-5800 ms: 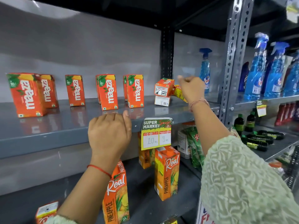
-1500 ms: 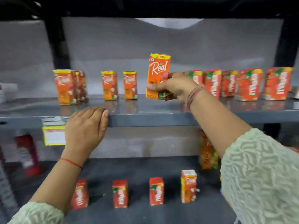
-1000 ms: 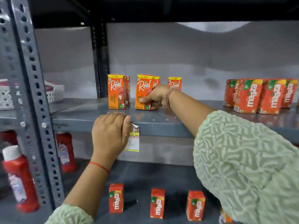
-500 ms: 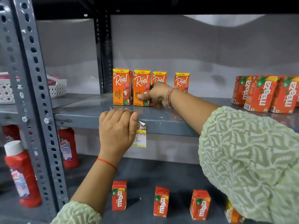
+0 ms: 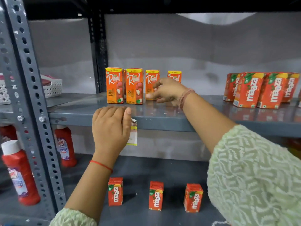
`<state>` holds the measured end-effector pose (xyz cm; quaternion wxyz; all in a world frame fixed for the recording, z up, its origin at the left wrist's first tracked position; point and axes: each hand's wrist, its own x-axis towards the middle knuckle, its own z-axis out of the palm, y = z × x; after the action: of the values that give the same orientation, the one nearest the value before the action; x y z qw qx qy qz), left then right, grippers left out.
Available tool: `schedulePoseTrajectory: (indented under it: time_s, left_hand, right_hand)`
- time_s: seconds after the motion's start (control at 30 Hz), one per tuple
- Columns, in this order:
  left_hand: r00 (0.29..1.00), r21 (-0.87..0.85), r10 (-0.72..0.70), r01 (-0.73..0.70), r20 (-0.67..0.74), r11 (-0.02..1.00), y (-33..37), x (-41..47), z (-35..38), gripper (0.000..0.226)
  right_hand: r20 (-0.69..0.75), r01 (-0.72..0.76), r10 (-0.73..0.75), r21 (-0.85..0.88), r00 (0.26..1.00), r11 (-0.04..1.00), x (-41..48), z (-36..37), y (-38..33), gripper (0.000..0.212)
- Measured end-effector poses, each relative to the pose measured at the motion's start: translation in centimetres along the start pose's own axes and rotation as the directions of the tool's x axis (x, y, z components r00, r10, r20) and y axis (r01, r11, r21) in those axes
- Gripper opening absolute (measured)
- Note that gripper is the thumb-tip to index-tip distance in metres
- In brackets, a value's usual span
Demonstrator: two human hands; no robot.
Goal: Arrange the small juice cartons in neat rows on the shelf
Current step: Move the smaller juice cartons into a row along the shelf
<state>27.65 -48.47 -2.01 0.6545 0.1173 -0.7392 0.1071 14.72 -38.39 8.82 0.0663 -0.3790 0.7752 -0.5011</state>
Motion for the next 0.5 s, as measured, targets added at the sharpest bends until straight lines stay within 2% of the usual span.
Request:
schedulePoseTrajectory:
  time_s: [0.07, 0.13, 0.2, 0.27, 0.4, 0.5]
  left_hand:
    - [1.0, 0.039, 0.023, -0.024, 0.007, 0.999, 2.0, 0.2, -0.1, 0.042]
    - [0.994, 0.037, 0.105, -0.107, 0.039, 0.994, 5.4, 0.3, 0.6, 0.04]
    - [0.984, 0.05, 0.15, -0.155, 0.092, 0.987, 9.5, 0.1, 1.8, 0.042]
    - [0.985, 0.06, 0.121, -0.129, 0.125, 0.99, 13.9, 0.1, 3.0, 0.041]
    - [0.995, 0.058, 0.024, -0.029, 0.094, 0.998, 21.8, 0.5, 5.1, 0.041]
    - [0.993, -0.007, 0.072, -0.072, 0.092, 0.997, 28.0, 0.8, 6.4, 0.046]
  right_hand:
    - [-0.172, 0.176, -0.188, -0.084, 0.967, 0.981, -2.6, -2.2, 1.5, 0.035]
    - [-0.371, 0.276, -0.342, -0.221, 0.863, 0.935, -5.3, -5.0, 3.6, 0.024]
    - [-0.511, 0.28, -0.415, -0.321, 0.753, 0.905, -7.9, -7.9, 6.0, 0.018]
    - [-0.598, 0.279, -0.447, -0.356, 0.666, 0.892, -10.2, -11.5, 8.7, 0.016]
    - [-0.671, 0.23, -0.459, -0.405, 0.583, 0.885, -13.2, -19.2, 13.8, 0.014]
    - [-0.717, 0.158, -0.464, -0.453, 0.52, 0.878, -15.2, -25.2, 16.9, 0.015]
